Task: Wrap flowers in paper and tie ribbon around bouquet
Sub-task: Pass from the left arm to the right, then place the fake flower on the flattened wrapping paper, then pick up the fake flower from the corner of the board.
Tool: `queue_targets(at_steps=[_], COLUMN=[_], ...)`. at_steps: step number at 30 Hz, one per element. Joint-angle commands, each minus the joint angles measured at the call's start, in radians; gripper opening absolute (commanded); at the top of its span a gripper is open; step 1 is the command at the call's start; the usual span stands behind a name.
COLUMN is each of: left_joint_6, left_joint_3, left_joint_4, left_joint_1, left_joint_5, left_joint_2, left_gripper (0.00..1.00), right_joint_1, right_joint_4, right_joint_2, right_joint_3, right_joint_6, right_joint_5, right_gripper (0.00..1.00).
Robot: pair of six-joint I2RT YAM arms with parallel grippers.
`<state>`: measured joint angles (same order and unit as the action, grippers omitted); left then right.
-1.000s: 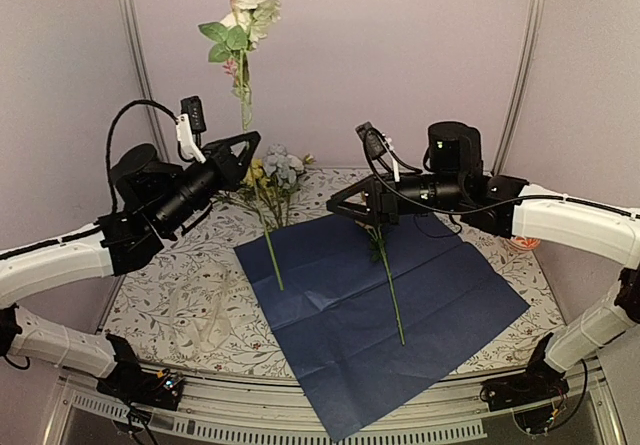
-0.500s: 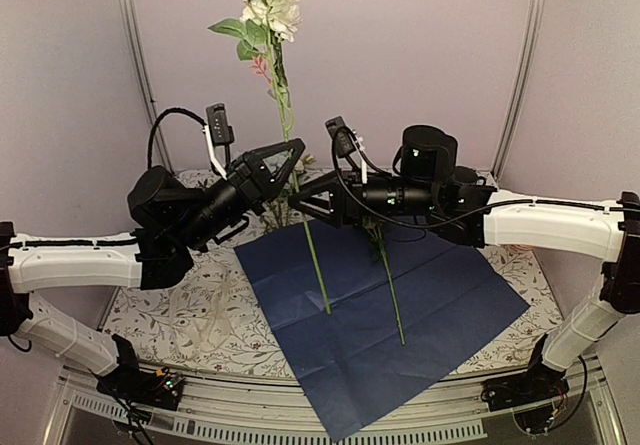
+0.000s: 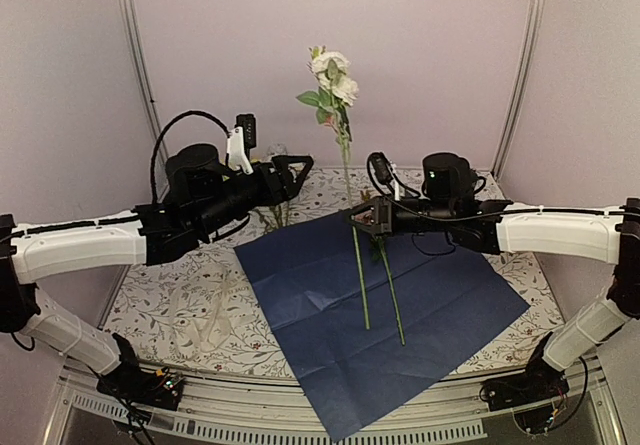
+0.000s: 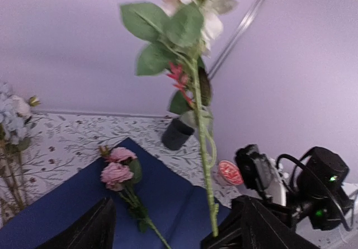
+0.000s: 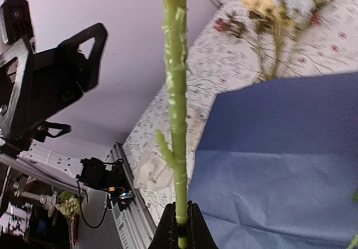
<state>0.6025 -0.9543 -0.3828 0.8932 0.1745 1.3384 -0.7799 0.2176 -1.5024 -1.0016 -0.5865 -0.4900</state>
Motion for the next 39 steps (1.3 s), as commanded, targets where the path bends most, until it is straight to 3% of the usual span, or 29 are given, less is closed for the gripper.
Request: queue_targets(at_steps=[1, 5, 12, 15, 17, 19, 26, 32, 36, 39], left_joint_6=[-0.023, -0.080, -0.131, -0.119, -0.114, -0.111, -0.099, -0.085, -0.076, -0.062], left_joint_3=[-0.044, -0.143, -0.490, -0.604, -0.655, -0.703, -0.751, -0.782, -0.763, -0.698], left_joint_4=[0.386, 0.482, 0.663, 0.716, 0.732, 0.755, 0.797, 0.804, 0.808, 0.774], left_joint_1=[-0.196, -0.334, -0.439, -0.464, -0.476, -0.485, -0.501, -0.526, -0.553, -0.596], left_joint_5=[0.081, 0.063, 0.054, 0.055, 0.062, 0.071, 0.099, 0.020, -0.012, -0.047], left_joint_2=[0.093, 0.255, 0.678, 0.803, 0.860, 0.905, 0.993, 1.048, 1.049, 1.016], left_gripper=[0.76, 0.73, 0.73, 0.73, 0.72, 0.69, 0.59, 0.56, 0.45, 0.21], right_joint_1=[0.146, 0.280, 0.329, 0.330, 0.330, 0.328, 0.329, 0.329, 0.329, 0.329], right_joint_4=[-0.272, -0.324, -0.288, -0.284, -0.284, -0.297, -0.381, -0.402, -0.405, -0.408], right_joint_2=[0.087, 0.083, -0.076, -0.138, -0.154, -0.143, -0.067, -0.045, -0.019, 0.002], right_joint_3=[0.106, 0.205, 0.209, 0.202, 0.203, 0.211, 0.214, 0.212, 0.211, 0.210], right_joint_6=[-0.090, -0.073, -0.050, -0.049, -0.052, -0.052, -0.013, 0.009, 0.016, 0.023], right_joint_5=[0.096, 0.077, 0.055, 0.042, 0.038, 0.067, 0.157, 0.161, 0.153, 0.153], right_gripper=[0.00, 0.00, 0.00, 0.11, 0.26, 0.32, 0.34, 0.34, 0.34, 0.35])
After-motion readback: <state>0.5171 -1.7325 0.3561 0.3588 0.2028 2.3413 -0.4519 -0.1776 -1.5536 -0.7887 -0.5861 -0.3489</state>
